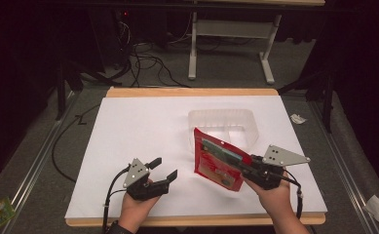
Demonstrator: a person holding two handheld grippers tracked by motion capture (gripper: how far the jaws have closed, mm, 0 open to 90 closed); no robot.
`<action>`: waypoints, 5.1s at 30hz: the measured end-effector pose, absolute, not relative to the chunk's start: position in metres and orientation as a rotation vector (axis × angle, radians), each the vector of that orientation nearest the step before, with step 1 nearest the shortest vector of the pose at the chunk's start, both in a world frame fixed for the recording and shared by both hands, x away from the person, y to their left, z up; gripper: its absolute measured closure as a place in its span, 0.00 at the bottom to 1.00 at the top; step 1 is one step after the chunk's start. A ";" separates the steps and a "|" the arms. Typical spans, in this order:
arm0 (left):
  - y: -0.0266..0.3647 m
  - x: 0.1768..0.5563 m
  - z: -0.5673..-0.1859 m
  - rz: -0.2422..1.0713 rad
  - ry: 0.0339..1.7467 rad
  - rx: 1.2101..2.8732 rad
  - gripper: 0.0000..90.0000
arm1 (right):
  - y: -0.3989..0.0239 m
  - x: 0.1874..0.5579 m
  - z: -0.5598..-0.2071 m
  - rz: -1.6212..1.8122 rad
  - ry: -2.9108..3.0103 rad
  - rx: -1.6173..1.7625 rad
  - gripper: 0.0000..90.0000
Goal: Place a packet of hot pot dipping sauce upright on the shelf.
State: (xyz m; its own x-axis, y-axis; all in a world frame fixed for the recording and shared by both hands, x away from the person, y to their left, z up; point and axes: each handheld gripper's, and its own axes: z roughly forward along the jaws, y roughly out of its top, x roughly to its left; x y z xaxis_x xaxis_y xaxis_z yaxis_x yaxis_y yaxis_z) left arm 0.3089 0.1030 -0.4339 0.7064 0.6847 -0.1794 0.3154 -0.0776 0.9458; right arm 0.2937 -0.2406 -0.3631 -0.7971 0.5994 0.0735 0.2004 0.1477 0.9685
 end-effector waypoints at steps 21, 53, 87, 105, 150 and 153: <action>0.072 0.316 -0.431 0.228 0.749 1.649 0.46 | -0.214 0.292 -0.375 1.749 2.208 0.702 0.99; 0.069 0.312 -0.430 0.243 0.749 1.678 0.97 | -0.232 0.298 -0.436 1.602 2.343 0.989 0.71; 0.098 0.315 -0.445 0.423 0.848 1.809 0.37 | -0.245 0.300 -0.423 1.573 2.247 1.031 0.95; 0.129 0.314 -0.442 0.432 0.892 1.840 0.34 | -0.288 0.302 -0.404 1.544 2.037 1.121 0.95; 0.157 0.304 -0.444 0.441 0.852 1.804 0.27 | -0.263 0.370 -0.382 1.507 1.763 1.372 0.95; 0.157 0.305 -0.443 0.440 0.849 1.796 0.27 | -0.261 0.376 -0.383 1.501 1.749 1.382 0.95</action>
